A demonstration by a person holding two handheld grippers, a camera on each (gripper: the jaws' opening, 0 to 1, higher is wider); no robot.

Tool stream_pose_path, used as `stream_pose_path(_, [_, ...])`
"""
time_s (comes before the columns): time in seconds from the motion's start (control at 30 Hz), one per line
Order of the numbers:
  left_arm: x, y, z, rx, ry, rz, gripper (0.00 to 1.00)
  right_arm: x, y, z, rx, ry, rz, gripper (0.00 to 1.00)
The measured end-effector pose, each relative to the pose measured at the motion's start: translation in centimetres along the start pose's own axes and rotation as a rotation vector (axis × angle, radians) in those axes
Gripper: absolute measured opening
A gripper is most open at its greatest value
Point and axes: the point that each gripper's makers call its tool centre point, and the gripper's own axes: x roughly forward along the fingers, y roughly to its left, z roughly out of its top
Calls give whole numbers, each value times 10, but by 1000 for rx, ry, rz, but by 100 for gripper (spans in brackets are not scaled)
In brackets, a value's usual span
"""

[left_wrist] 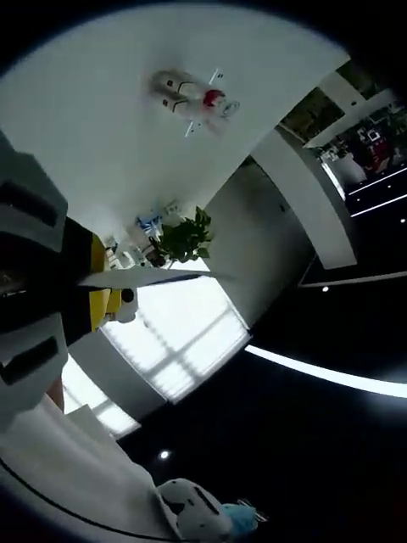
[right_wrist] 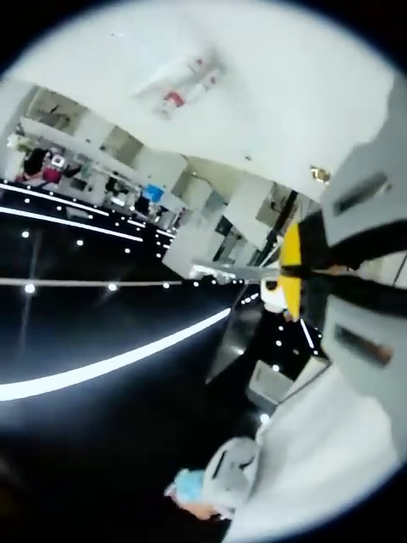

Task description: Arrange the skincare products in the storage area until every visible bottle or jar stands upright without overlapping.

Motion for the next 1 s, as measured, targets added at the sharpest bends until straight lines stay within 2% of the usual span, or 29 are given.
stream_pose_path(0.17, [4, 4, -4, -22, -4, 13, 2, -5, -3, 0, -10, -7, -25, 0])
stream_pose_path(0.27, [9, 5, -4, -40, -11, 17, 1, -10, -6, 3, -35, -38, -42, 1])
stream_pose_path(0.4, [16, 10, 1, -60, -46, 35, 1, -21, -15, 2, 10, -39, -49, 1])
stream_pose_path(0.5, [24, 9, -2, -64, -46, 34, 1, -28, -14, 5, -1, -50, -42, 0])
stream_pose_path(0.63, [34, 12, -3, -91, -74, 38, 1, -36, -19, 12, -15, -84, -28, 1])
stream_pose_path(0.77, [39, 20, 0, -114, -126, 90, 1, -42, -27, 6, 19, -62, -6, 1])
stream_pose_path(0.87, [43, 20, -5, -99, -107, 107, 2, -47, -32, 5, 13, -63, 0, 0])
stream_pose_path(1.0, [43, 26, -9, -89, -114, 159, 2, -48, -40, 4, 30, -52, 25, 0])
